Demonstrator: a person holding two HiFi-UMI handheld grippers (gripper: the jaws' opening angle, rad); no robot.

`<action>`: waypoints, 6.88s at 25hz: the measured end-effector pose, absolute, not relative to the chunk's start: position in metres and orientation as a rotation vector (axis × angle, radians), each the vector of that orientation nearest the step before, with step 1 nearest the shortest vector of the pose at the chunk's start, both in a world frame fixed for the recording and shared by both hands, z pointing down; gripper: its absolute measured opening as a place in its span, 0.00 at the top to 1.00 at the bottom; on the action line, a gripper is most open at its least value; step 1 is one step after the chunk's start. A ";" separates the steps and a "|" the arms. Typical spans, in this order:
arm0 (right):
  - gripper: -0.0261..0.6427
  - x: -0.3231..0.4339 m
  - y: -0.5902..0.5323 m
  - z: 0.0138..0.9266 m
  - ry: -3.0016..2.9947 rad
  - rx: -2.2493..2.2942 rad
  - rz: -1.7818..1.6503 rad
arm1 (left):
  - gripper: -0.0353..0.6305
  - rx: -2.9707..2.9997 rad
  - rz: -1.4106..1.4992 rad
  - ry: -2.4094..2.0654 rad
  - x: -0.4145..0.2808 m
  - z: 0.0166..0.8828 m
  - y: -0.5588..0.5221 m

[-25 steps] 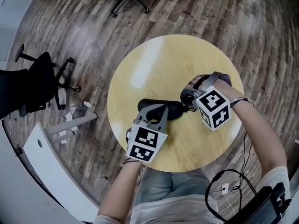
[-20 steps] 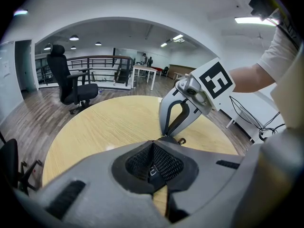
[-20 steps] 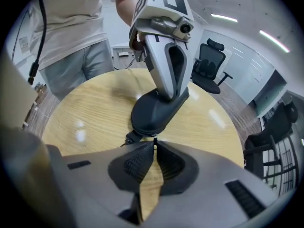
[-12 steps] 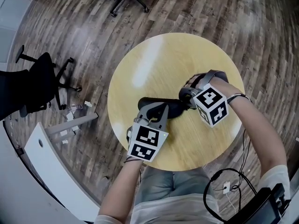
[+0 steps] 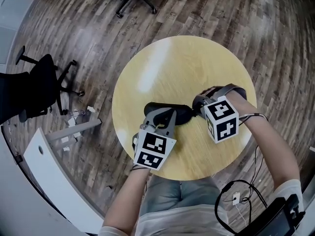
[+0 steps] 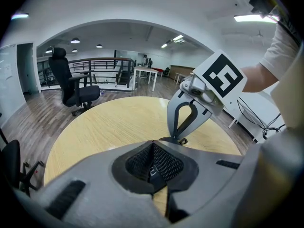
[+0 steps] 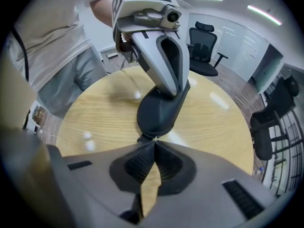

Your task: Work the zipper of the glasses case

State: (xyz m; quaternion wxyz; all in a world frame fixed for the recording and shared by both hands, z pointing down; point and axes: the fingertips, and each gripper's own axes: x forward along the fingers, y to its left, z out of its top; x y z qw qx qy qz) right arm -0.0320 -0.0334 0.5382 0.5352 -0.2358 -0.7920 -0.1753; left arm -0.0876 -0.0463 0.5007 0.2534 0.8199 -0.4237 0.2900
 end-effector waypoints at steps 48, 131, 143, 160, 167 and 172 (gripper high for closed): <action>0.96 -0.059 0.007 0.545 -2.082 0.118 0.114 | 0.94 2.232 1.247 -0.872 -0.110 0.494 -0.005; 0.96 0.071 -0.014 0.513 -2.210 0.697 0.429 | 0.94 2.255 1.113 -0.811 -0.047 0.503 -0.089; 0.96 0.045 0.043 0.246 -2.704 1.161 0.672 | 0.94 2.349 0.288 -1.457 -0.083 0.259 0.045; 0.96 -0.040 0.056 0.212 -2.693 1.146 0.553 | 0.94 2.466 0.186 -1.610 -0.123 0.201 0.061; 0.96 -0.028 0.068 0.218 -2.687 1.154 0.511 | 0.94 2.498 0.196 -1.592 -0.106 0.207 0.069; 0.96 -0.015 0.080 0.219 -2.692 1.152 0.507 | 0.94 2.521 0.209 -1.579 -0.089 0.207 0.084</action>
